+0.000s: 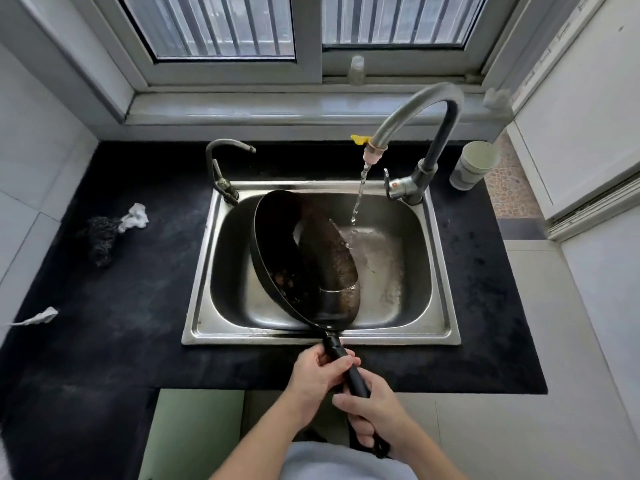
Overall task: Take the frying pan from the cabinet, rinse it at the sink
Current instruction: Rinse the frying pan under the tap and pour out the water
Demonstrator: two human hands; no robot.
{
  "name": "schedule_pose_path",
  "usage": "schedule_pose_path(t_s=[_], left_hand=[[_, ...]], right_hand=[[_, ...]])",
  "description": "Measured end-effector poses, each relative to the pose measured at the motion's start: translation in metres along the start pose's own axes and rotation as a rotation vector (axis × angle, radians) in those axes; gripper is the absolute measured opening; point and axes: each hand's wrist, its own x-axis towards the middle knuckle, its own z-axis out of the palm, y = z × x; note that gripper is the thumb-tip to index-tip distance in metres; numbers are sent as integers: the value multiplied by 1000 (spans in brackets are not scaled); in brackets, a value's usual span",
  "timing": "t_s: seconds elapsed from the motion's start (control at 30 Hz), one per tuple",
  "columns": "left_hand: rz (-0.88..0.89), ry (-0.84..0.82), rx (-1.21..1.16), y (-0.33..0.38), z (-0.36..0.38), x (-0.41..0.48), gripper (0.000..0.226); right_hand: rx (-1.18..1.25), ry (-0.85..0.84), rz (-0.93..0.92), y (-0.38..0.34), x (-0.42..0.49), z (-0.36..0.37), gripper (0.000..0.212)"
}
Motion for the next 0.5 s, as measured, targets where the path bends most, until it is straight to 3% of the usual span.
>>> schedule_pose_path(t_s=[0.13,0.27,0.5], left_hand=[[1,20,87,-3,-2,1,15],[-4,61,92,-7,0,1,18],[28,162,217,-14,4,4,22]], right_hand=[[-19,-2,6,3,-1,0,45],[-111,27,-19,1,-2,0,30],[-457,304,-80,9,-5,-2,26]])
